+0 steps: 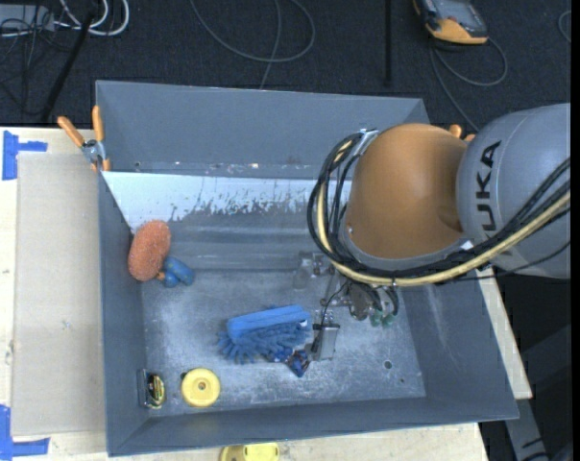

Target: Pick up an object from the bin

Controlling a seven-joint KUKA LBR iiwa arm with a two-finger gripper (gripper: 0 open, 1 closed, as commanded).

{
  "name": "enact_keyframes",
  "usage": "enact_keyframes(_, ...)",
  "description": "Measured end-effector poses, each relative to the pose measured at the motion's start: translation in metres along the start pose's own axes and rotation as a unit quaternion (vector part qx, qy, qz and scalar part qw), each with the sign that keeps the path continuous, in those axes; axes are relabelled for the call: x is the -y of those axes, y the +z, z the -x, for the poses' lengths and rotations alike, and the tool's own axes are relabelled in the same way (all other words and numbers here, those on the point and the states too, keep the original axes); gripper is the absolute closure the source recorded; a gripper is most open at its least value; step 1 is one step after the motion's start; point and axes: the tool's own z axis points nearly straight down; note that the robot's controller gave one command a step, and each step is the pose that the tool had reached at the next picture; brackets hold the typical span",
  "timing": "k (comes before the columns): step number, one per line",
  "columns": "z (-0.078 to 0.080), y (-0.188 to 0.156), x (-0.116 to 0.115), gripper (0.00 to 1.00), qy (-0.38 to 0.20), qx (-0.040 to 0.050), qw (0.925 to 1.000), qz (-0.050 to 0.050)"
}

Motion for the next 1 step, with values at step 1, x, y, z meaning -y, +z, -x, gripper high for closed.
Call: enact_keyframes(1,0.0016,-0.0038,0.0005,0.00,0.001,0.0039,1.0000,0.000)
